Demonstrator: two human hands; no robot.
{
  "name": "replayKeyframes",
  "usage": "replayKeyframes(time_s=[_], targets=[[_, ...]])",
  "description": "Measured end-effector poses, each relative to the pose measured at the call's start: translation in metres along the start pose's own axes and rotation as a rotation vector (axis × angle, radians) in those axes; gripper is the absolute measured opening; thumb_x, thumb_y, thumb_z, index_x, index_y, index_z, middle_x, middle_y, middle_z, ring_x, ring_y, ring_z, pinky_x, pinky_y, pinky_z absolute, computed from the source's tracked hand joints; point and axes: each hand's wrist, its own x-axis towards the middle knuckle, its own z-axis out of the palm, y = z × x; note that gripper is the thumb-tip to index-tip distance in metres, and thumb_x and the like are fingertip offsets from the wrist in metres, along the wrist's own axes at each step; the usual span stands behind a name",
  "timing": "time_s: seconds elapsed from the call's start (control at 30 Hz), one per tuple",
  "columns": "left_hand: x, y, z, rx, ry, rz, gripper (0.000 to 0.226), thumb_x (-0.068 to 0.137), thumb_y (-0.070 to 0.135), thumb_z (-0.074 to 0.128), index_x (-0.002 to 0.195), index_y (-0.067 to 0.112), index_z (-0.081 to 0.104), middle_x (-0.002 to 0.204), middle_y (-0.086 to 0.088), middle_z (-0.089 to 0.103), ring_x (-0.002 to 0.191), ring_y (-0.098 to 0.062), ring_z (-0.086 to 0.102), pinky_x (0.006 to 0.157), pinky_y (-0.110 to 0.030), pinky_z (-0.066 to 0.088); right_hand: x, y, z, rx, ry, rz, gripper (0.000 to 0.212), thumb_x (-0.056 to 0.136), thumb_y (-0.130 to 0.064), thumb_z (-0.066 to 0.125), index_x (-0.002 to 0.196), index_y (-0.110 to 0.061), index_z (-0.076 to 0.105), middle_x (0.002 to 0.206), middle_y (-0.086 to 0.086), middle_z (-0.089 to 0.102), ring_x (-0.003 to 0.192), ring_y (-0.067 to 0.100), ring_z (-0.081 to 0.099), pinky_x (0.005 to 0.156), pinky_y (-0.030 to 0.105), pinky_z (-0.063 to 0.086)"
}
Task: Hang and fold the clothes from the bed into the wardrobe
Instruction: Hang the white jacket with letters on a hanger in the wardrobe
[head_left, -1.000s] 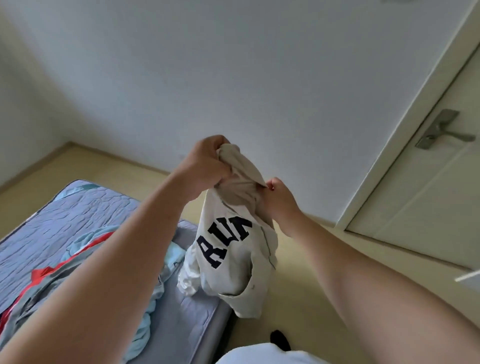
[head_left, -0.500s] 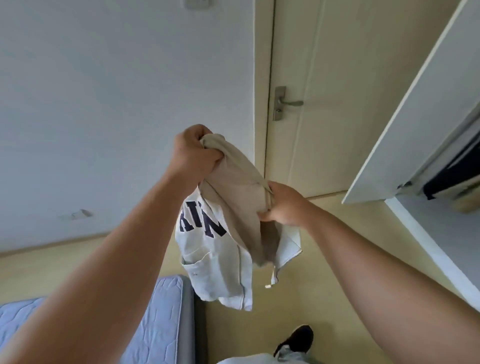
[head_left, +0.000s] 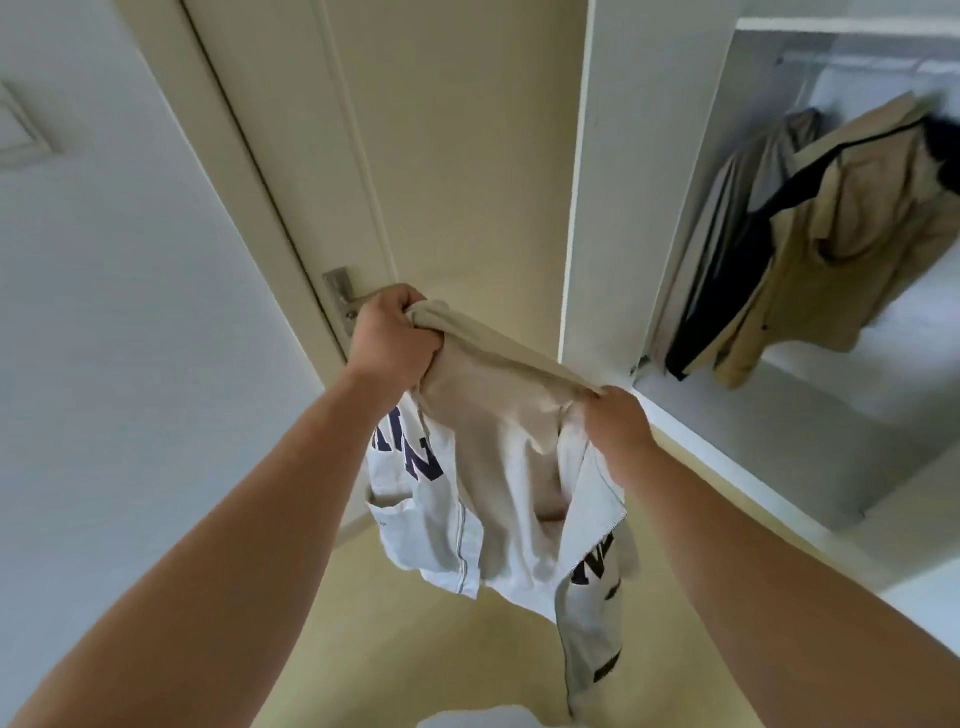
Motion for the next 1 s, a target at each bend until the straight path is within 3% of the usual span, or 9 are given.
replayKeyframes(time_s=[0.17, 0.27, 0.33, 0.5, 0.63, 0.67, 0.77, 0.87, 1.0], targets=[[0.062, 0.009, 0.08, 0.083, -0.194, 0.043, 0.032, 0.087, 0.002, 0.056, 0.112, 0.022, 0.056, 0.081, 0.005, 0.058, 0.068, -0.01, 0.053, 0.05, -0.019, 0.042, 0.05, -0.019, -0.068, 0.222, 0.163, 0.015, 0.021, 0.092, -0.023, 0.054, 0.071, -0.023, 0.054, 0.084, 0.003, 0.057, 0.08, 0.02, 0.053, 0.08, 0.039, 0.048], [0.101, 0.008, 0.122, 0.15, -0.277, 0.134, 0.027, 0.09, 0.002, 0.047, 0.1, 0.026, 0.054, 0.081, 0.007, 0.057, 0.07, -0.009, 0.052, 0.049, -0.019, 0.039, 0.081, -0.03, -0.108, 0.32, 0.367, -0.035, 0.016, 0.079, -0.027, 0.063, 0.082, -0.011, 0.063, 0.068, -0.004, 0.058, 0.064, 0.014, 0.055, 0.06, 0.029, 0.045], [0.131, 0.009, 0.153, 0.202, -0.36, 0.174, 0.036, 0.083, -0.003, 0.04, 0.093, 0.027, 0.056, 0.08, 0.005, 0.058, 0.069, -0.011, 0.052, 0.051, -0.025, 0.038, 0.103, -0.032, -0.132, 0.301, 0.458, -0.083, 0.014, 0.077, -0.027, 0.064, 0.073, -0.015, 0.057, 0.052, -0.013, 0.048, 0.047, 0.005, 0.045, 0.048, 0.023, 0.039], [0.211, 0.019, 0.249, 0.397, -0.56, 0.281, 0.042, 0.079, -0.005, 0.036, 0.096, 0.026, 0.059, 0.087, 0.001, 0.061, 0.071, -0.018, 0.055, 0.049, -0.025, 0.037, 0.162, -0.028, -0.183, 0.161, 0.524, 0.006, 0.019, 0.072, -0.028, 0.067, 0.063, -0.019, 0.054, 0.047, -0.008, 0.036, 0.042, 0.009, 0.033, 0.046, 0.027, 0.03], [0.264, 0.039, 0.33, 0.537, -0.911, 0.354, 0.034, 0.094, -0.004, 0.043, 0.12, 0.01, 0.06, 0.127, -0.009, 0.058, 0.116, -0.027, 0.055, 0.082, -0.028, 0.047, 0.201, -0.027, -0.222, 0.112, 0.621, 0.133, 0.02, 0.069, -0.023, 0.073, 0.059, -0.017, 0.056, 0.042, -0.01, 0.039, 0.032, 0.004, 0.033, 0.034, 0.017, 0.028], [0.273, 0.046, 0.349, 0.557, -0.947, 0.371, 0.033, 0.094, -0.005, 0.043, 0.119, 0.008, 0.06, 0.127, -0.008, 0.058, 0.119, -0.027, 0.054, 0.079, -0.023, 0.047, 0.209, -0.026, -0.231, 0.1, 0.678, 0.154, 0.022, 0.068, -0.023, 0.074, 0.058, -0.015, 0.057, 0.042, -0.009, 0.041, 0.033, 0.003, 0.034, 0.034, 0.016, 0.03], [0.293, 0.072, 0.409, 0.475, -0.842, 0.48, 0.033, 0.082, -0.011, 0.043, 0.098, 0.01, 0.063, 0.101, -0.008, 0.063, 0.088, -0.024, 0.052, 0.056, -0.027, 0.034, 0.227, -0.02, -0.26, 0.129, 0.937, 0.178, 0.022, 0.066, -0.027, 0.078, 0.064, -0.011, 0.063, 0.048, -0.008, 0.054, 0.04, 0.004, 0.045, 0.044, 0.02, 0.04], [0.299, 0.096, 0.469, 0.346, -0.797, 0.475, 0.028, 0.078, -0.008, 0.048, 0.075, 0.017, 0.059, 0.085, -0.005, 0.059, 0.084, -0.026, 0.053, 0.068, -0.03, 0.037, 0.239, -0.007, -0.286, 0.135, 1.114, 0.185, 0.008, 0.071, -0.024, 0.075, 0.073, -0.022, 0.067, 0.054, -0.018, 0.06, 0.048, -0.002, 0.054, 0.05, 0.019, 0.041], [0.292, 0.11, 0.547, 0.317, -0.928, 0.384, 0.016, 0.091, 0.004, 0.05, 0.09, 0.017, 0.059, 0.091, -0.003, 0.058, 0.084, -0.021, 0.053, 0.072, -0.032, 0.042, 0.255, 0.022, -0.326, 0.101, 1.038, 0.311, 0.004, 0.074, -0.022, 0.072, 0.077, -0.025, 0.073, 0.059, -0.014, 0.066, 0.05, 0.005, 0.058, 0.048, 0.018, 0.043]])
